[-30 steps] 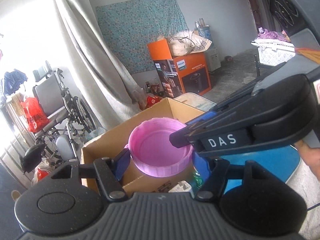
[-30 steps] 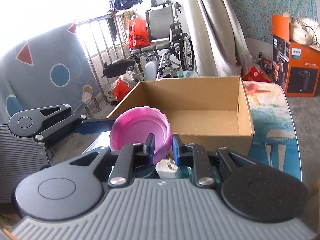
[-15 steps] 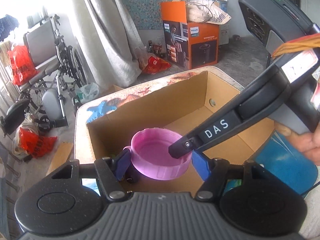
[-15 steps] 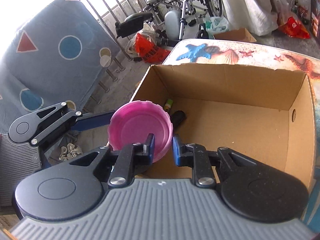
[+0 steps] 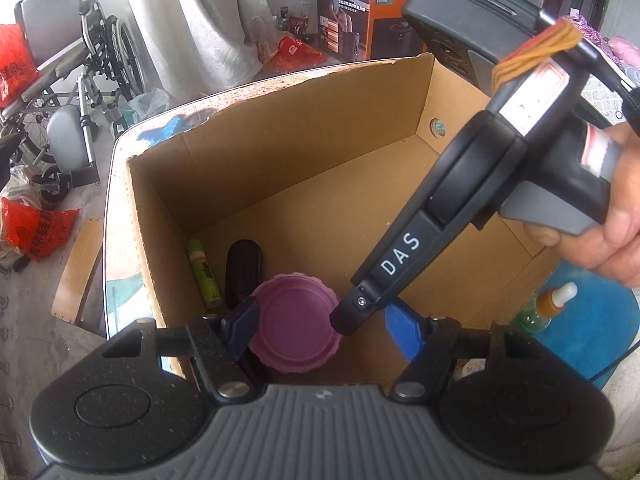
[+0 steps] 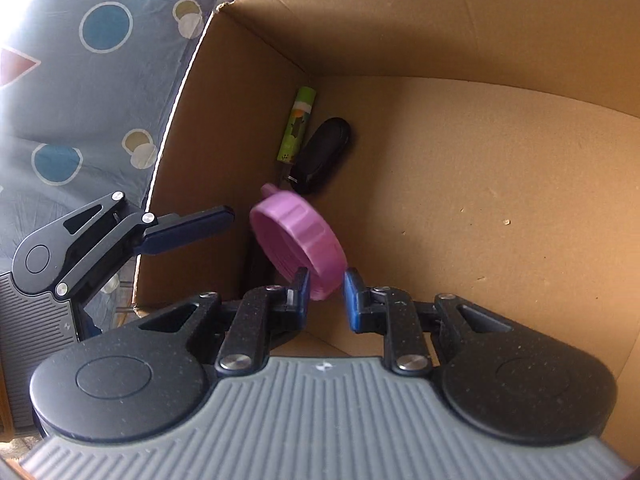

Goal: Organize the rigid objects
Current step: 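Open the right gripper to release the pink lid in the box, then move the right gripper to the black tape roll on the table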

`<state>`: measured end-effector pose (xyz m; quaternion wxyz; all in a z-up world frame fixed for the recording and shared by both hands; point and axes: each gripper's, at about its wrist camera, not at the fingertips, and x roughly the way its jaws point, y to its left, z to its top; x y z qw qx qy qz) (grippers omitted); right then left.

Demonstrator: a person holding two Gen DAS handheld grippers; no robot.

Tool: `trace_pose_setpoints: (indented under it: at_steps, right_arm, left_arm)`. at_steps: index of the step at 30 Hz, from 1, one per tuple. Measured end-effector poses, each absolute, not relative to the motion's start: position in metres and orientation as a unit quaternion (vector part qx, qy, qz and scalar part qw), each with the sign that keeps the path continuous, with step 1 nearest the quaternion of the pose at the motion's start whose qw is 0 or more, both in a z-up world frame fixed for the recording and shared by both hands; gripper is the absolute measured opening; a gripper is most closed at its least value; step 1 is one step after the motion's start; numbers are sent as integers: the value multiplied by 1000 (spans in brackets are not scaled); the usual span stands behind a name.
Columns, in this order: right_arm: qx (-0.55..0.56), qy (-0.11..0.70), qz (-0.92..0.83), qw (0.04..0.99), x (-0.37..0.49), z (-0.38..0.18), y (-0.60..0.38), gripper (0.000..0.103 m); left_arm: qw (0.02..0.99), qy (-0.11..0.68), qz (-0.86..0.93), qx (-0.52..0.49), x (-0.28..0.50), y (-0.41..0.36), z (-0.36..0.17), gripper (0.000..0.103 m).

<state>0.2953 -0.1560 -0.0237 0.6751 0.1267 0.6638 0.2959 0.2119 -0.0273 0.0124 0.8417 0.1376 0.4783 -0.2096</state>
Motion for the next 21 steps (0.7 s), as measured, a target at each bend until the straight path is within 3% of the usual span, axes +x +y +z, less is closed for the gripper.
trace_pose_setpoints:
  at_steps: [8,14,21]
  right_arm:
    - [140,655,305,677,297,-19,-155,19]
    - [173,602,309,715,275,25,-200,22]
    - [198,516,311,773,190,82,-259,26]
  left_arm:
    - [851,471,-210,102,209,-19,29,75]
    - [875,426,-219,66,176,-7,61,77]
    - [893,378,-244,29,110,3,92,82]
